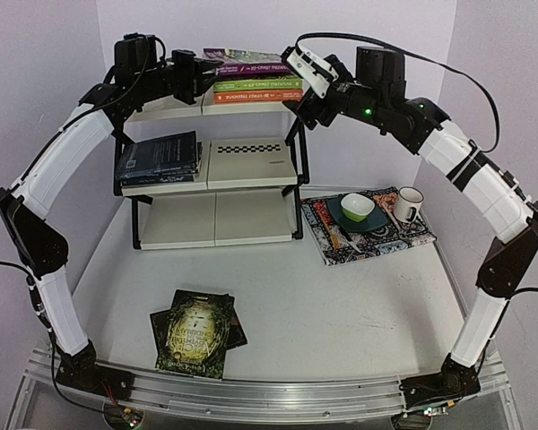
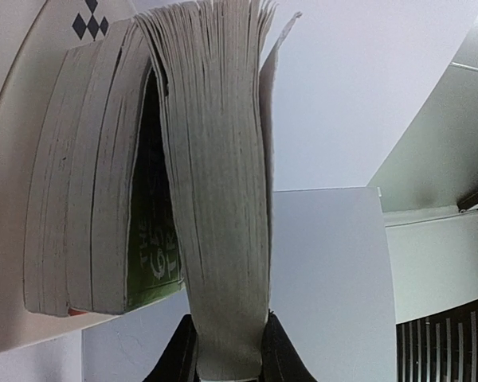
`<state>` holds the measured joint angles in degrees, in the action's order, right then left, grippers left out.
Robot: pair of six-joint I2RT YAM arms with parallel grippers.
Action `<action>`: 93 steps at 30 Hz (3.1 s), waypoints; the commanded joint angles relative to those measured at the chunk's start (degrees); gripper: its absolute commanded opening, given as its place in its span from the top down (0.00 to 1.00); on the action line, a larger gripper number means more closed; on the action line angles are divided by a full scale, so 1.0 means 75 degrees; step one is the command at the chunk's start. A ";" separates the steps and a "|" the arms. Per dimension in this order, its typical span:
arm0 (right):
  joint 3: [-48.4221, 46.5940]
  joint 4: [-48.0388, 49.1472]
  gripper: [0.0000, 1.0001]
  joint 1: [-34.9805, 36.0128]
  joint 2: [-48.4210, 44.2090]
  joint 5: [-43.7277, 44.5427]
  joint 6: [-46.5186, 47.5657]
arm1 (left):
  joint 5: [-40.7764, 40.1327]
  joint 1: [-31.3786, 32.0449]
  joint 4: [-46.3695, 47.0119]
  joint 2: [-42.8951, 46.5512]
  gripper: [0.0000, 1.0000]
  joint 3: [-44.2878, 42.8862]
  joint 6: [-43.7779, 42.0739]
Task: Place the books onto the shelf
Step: Place the book in the book pile on the shelf.
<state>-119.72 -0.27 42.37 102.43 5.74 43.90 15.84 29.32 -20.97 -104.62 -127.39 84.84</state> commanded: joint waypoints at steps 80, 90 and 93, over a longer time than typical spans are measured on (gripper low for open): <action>-0.2698 0.1688 0.39 -0.0942 0.2452 -0.0817 -0.5653 | 0.1603 -0.0933 0.1016 0.0163 0.54 0.0190 -0.0125; -0.2667 0.1712 0.41 -0.0869 0.2411 -0.0765 -0.5509 | 0.1482 -0.0933 0.1015 0.0398 0.56 0.0719 -0.0189; -0.2536 0.1805 0.40 -0.0827 0.2306 -0.0765 -0.5431 | 0.1584 -0.0934 0.1016 0.0205 0.66 0.0446 -0.0158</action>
<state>-137.53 8.54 35.51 120.99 -0.75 2.33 27.86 22.76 -15.07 -103.90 -122.08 84.40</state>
